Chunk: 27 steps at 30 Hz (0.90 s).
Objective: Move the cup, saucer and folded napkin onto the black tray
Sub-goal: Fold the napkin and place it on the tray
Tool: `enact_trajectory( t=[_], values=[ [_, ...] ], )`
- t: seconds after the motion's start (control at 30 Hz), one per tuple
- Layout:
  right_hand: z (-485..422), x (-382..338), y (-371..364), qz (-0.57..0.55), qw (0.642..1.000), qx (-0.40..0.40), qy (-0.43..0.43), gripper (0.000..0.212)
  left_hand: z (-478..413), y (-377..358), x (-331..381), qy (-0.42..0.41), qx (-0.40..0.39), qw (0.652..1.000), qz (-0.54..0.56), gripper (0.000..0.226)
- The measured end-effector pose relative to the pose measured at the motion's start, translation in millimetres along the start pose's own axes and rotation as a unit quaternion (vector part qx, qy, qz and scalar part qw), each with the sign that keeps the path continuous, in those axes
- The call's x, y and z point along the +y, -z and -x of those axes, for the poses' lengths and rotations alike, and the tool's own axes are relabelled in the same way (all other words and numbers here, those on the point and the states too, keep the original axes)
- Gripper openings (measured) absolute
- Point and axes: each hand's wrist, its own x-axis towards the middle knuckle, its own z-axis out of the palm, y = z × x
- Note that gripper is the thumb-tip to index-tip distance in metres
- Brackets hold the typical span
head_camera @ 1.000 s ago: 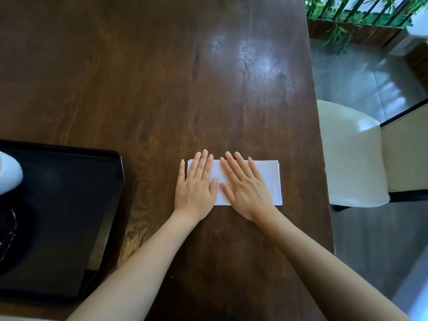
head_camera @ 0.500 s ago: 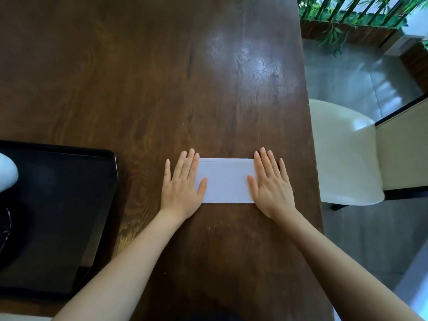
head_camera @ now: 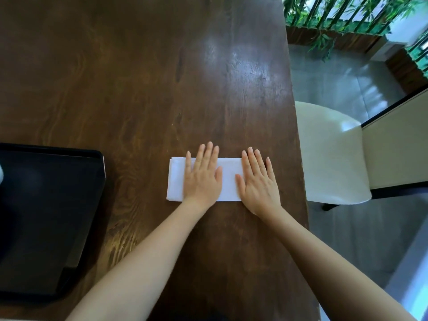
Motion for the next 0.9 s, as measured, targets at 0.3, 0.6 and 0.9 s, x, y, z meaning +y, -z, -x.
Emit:
enact_trajectory(
  t=[0.3,0.6,0.9],
  values=[
    [-2,1,0,0.006,1.0,-0.021,0.004,0.064,11,-4,-39,-0.001,0.006,1.0,0.0,0.065],
    [5,9,18,0.053,0.996,-0.05,0.056,0.065,5,-2,-46,-0.043,-0.011,0.999,-0.013,0.068],
    [32,29,51,0.068,0.943,-0.096,0.311,0.049,-5,-3,-57,-0.12,-0.021,0.991,-0.05,0.066]
  ],
)
